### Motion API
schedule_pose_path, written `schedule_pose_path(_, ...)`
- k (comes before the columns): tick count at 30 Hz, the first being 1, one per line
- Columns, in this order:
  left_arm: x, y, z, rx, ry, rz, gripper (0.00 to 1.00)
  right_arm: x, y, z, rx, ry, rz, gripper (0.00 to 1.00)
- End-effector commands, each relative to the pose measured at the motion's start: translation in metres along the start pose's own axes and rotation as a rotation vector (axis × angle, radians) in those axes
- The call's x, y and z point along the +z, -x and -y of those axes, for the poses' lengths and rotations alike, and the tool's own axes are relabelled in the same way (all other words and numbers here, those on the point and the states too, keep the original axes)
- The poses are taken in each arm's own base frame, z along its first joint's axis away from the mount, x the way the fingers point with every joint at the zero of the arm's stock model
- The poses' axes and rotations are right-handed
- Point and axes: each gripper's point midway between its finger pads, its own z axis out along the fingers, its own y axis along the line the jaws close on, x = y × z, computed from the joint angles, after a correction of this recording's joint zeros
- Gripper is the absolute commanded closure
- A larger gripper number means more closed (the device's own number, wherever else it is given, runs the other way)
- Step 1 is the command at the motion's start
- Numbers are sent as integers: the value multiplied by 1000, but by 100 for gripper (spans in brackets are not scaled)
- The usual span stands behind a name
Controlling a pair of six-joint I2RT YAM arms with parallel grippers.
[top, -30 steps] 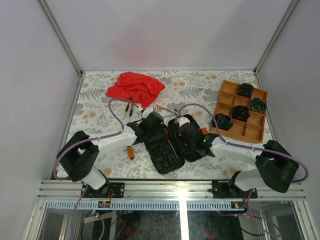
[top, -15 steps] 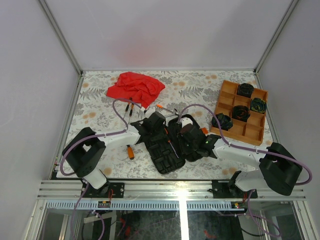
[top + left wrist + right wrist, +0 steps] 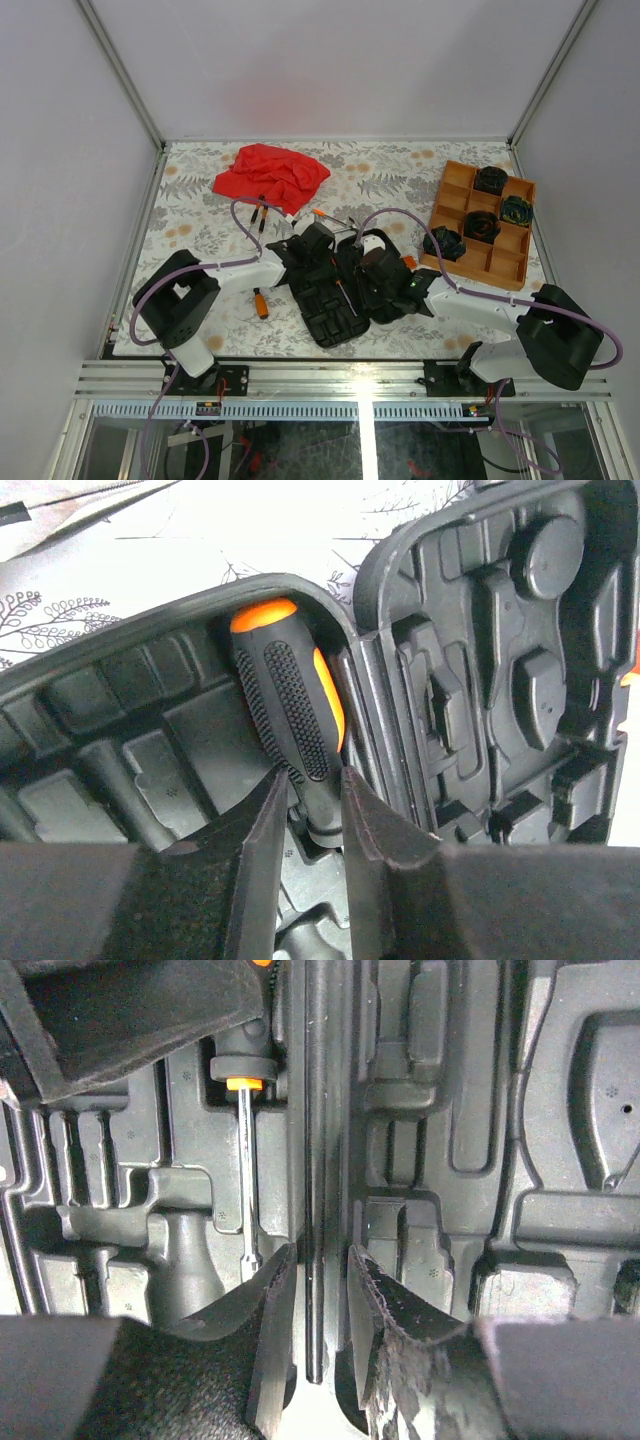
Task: Sort the tools into containers
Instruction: Adjust the screwdriver in the storage box.
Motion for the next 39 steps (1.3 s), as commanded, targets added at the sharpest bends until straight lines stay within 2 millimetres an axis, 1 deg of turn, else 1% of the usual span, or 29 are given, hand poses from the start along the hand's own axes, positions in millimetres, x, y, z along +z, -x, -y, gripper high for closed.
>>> schedule_pose_path(1,4,4,15,0,-35,10,81,-3,11,-13,8,49,45,67)
schedule_pose_path(4,6,2,13,-1,-25,5,88,-7,17,-14,3,62,67,67)
schedule_pose_path(6,7,1,10,0,-17,6,90,-10,20,-17,0,78,79,68)
schedule_pose_path(11,8,0,4,3,5,6,91,-16,26,-22,4,100,100,68)
schedule_pose_path(18,11,-5,-1,1,23,-4,91,-17,25,-34,30,149,72,69)
schedule_pose_path(24,12,-4,-3,0,28,-4,92,-14,19,-46,56,209,29,72)
schedule_pose_path(33,15,-8,-10,-2,59,-17,92,-10,0,-42,54,199,-48,74)
schedule_pose_path(39,18,-12,-13,1,79,-31,92,-7,-9,-41,59,203,-72,76)
